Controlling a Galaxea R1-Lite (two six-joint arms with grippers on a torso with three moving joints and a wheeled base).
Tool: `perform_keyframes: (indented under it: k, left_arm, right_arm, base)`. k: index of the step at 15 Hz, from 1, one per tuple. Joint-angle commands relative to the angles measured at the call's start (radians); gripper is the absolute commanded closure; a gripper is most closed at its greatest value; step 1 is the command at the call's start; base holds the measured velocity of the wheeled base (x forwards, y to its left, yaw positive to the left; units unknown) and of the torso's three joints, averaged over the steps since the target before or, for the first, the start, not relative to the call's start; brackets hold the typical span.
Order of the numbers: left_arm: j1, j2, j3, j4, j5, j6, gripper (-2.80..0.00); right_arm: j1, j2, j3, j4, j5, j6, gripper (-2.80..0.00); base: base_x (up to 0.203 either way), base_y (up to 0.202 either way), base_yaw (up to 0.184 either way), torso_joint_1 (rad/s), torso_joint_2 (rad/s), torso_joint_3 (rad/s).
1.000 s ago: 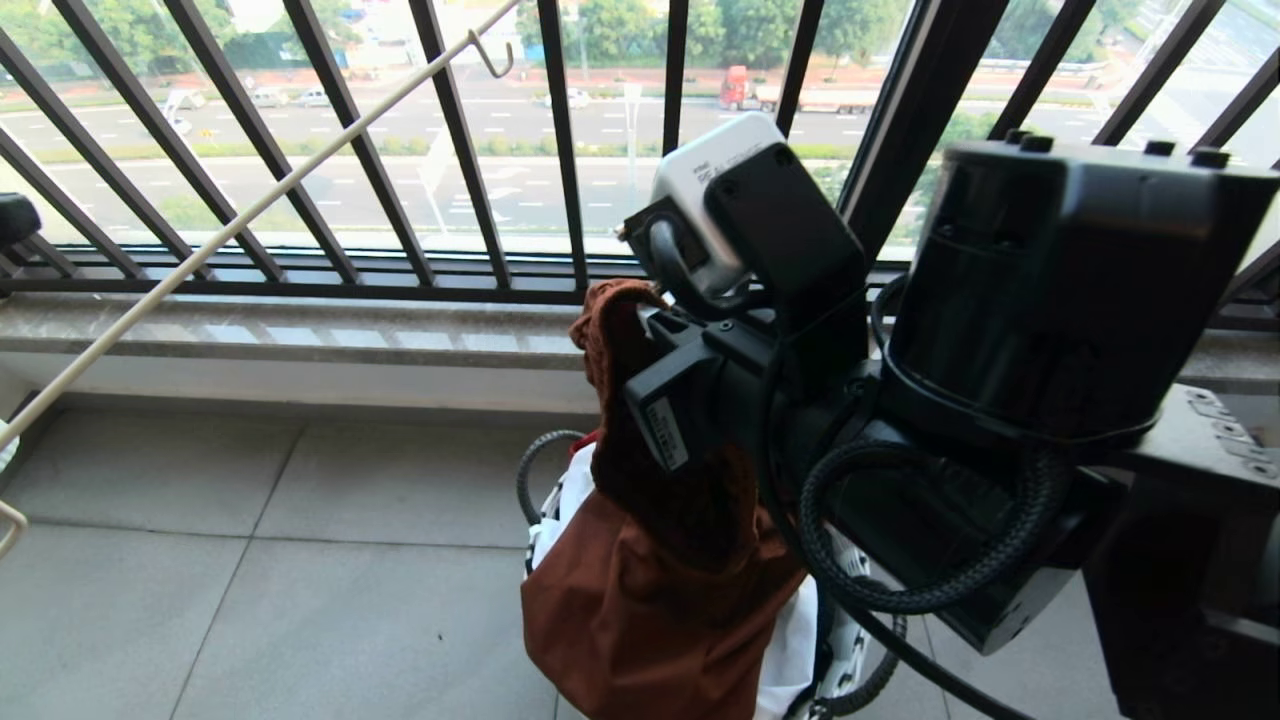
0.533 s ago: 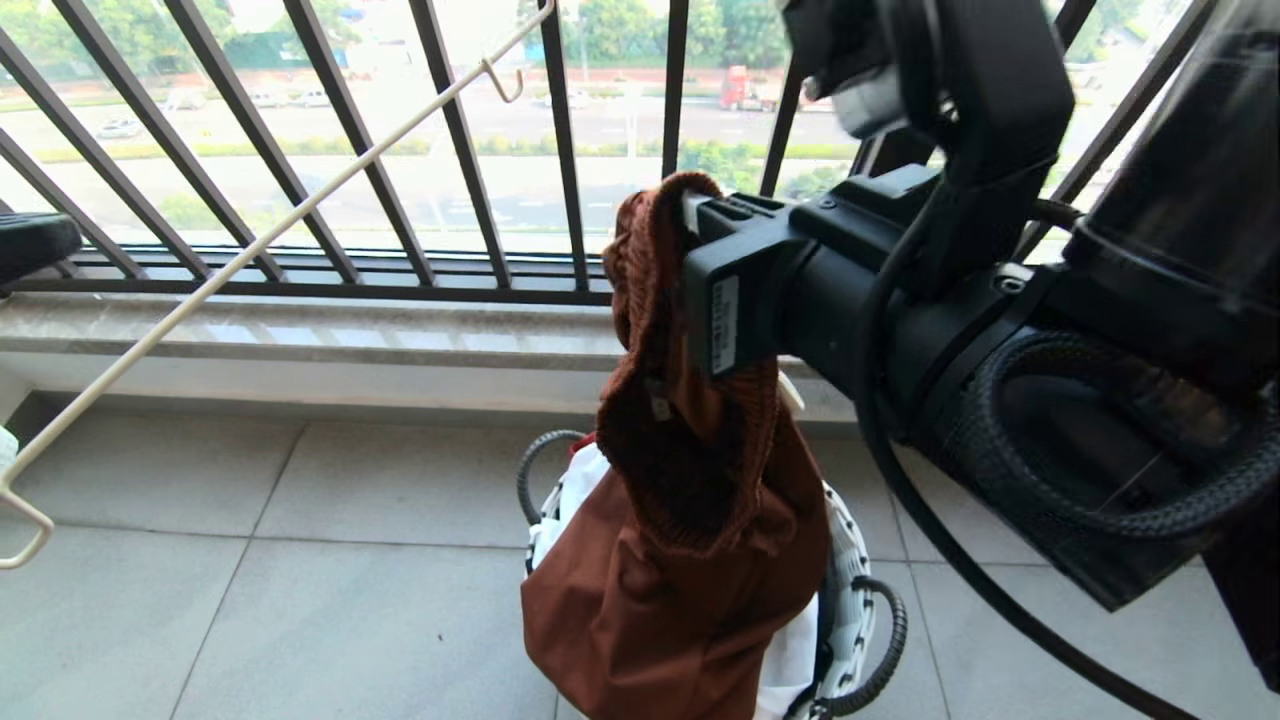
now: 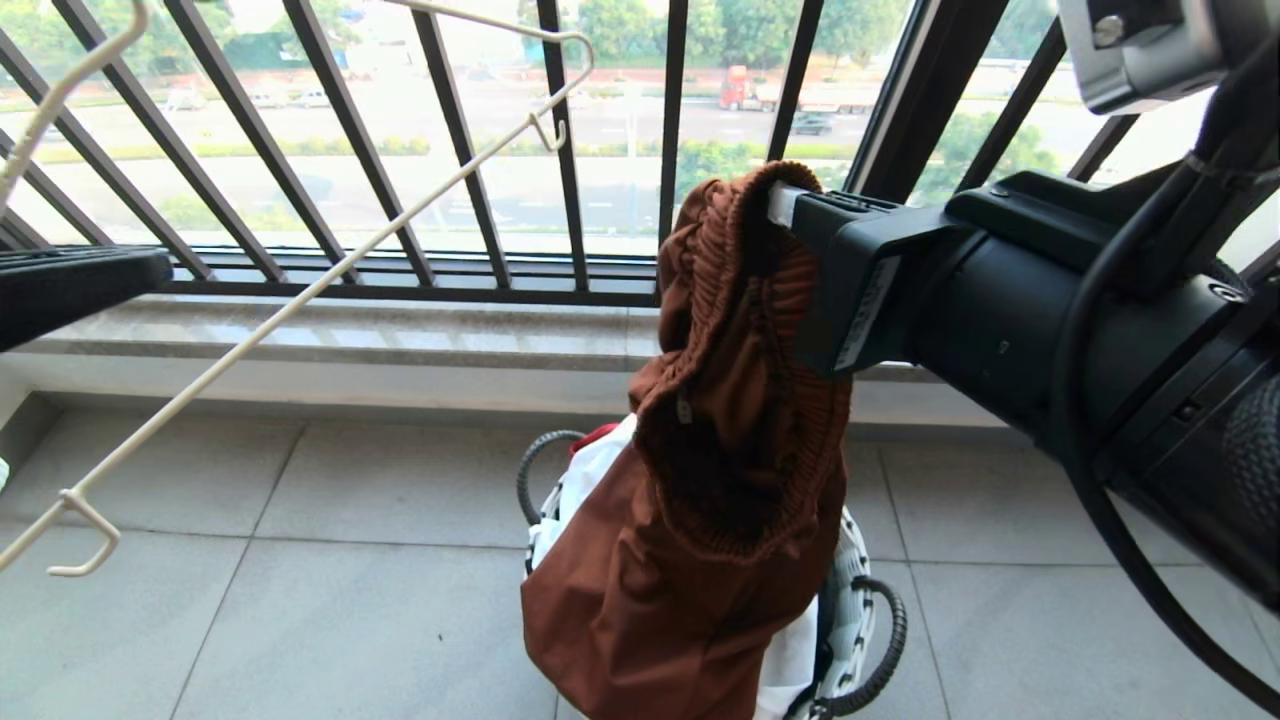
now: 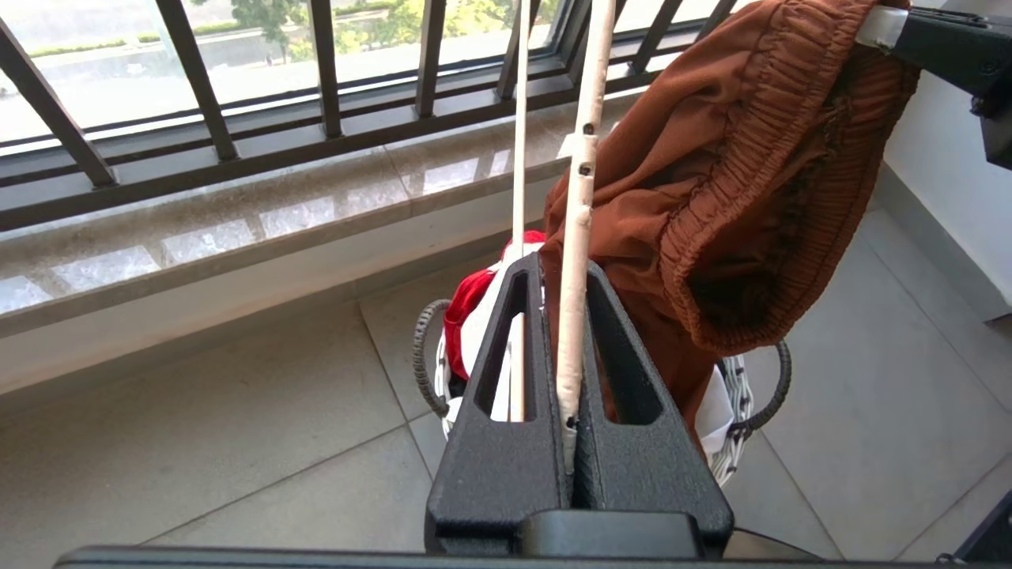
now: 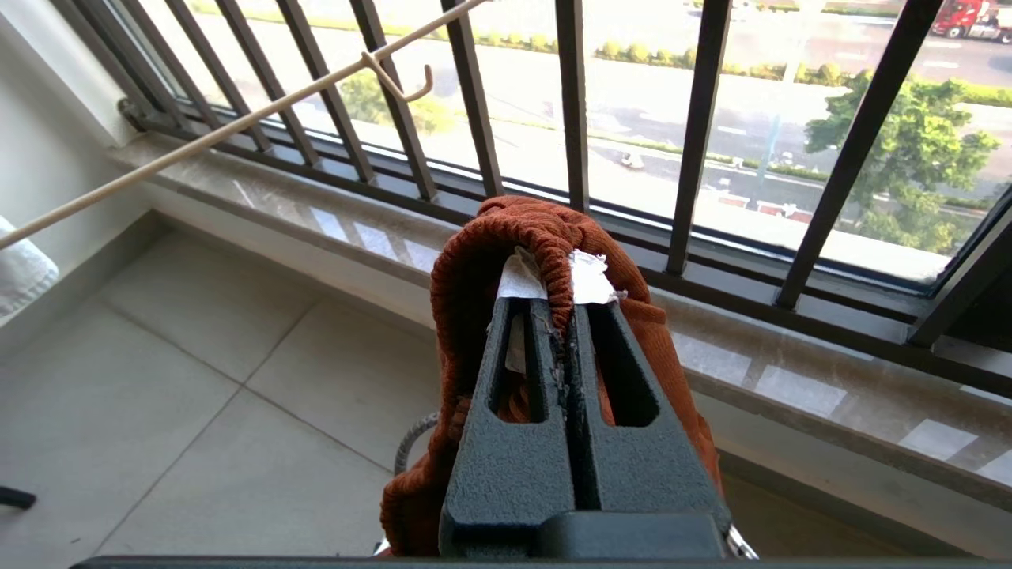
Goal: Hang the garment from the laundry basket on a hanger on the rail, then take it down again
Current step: Pick up clothes from the basket
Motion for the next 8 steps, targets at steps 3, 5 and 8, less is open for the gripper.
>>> perform_keyframes:
  k: [3, 5, 8]
  left_arm:
    - [0.0, 0.025, 0.0, -0.001, -0.002, 0.0, 0.0]
    - [0.0, 0.019, -0.001, -0.002, -0.002, -0.003, 0.0]
    - [0.0, 0.025, 0.006, -0.092, -0.002, -0.081, 0.0]
  right_arm:
    - [-0.048, -0.025, 0.028, -0.003, 0.045, 0.016, 0.0]
    - [-0.052, -0.022, 0.032, -0.002, 0.057, 0.03, 0.0]
    - [-0.051, -0.012, 0.035, -0.002, 0.057, 0.03, 0.0]
  base:
    - [0.0, 0.0, 0.0, 0.0, 0.0, 0.0]
    - [0.0, 0.0, 0.0, 0.0, 0.0, 0.0]
    - [0.0, 0.0, 0.0, 0.0, 0.0, 0.0]
